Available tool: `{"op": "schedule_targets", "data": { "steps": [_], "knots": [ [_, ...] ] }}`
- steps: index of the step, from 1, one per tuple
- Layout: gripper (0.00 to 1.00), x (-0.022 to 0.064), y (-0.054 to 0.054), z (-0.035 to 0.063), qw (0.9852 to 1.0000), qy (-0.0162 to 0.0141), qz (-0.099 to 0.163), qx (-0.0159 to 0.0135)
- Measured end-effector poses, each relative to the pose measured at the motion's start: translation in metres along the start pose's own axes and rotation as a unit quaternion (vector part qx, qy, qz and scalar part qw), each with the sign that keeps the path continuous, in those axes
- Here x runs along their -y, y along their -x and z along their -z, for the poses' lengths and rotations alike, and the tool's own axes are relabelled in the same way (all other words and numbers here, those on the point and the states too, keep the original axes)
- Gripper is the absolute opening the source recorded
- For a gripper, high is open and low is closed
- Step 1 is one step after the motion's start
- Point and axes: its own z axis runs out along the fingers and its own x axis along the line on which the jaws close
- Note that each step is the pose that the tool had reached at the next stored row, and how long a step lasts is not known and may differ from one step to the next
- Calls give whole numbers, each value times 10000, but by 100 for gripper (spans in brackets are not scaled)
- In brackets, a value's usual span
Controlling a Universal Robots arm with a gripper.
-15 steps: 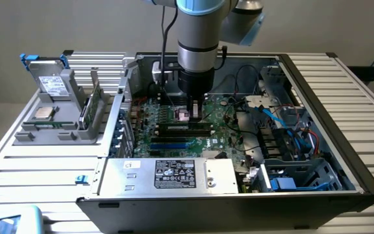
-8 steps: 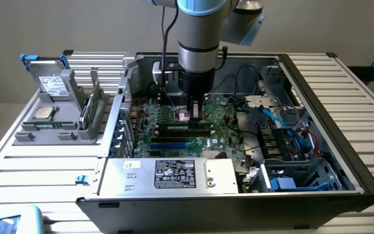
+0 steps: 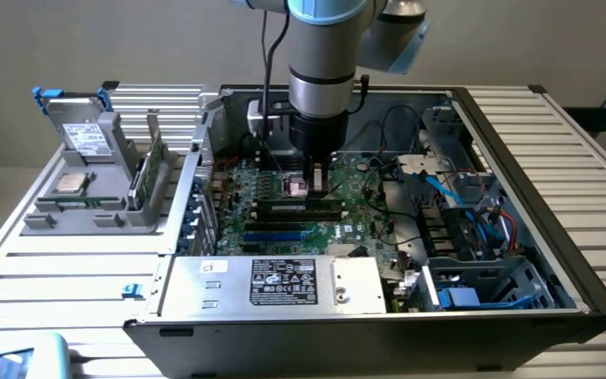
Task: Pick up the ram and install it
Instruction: 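Insert the ram into the slot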
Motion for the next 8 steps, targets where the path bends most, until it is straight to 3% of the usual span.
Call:
{"op": "schedule_targets", "data": {
  "steps": [8],
  "knots": [
    [13,-1,0,-3,10000,0,32,-13]
  ]
}}
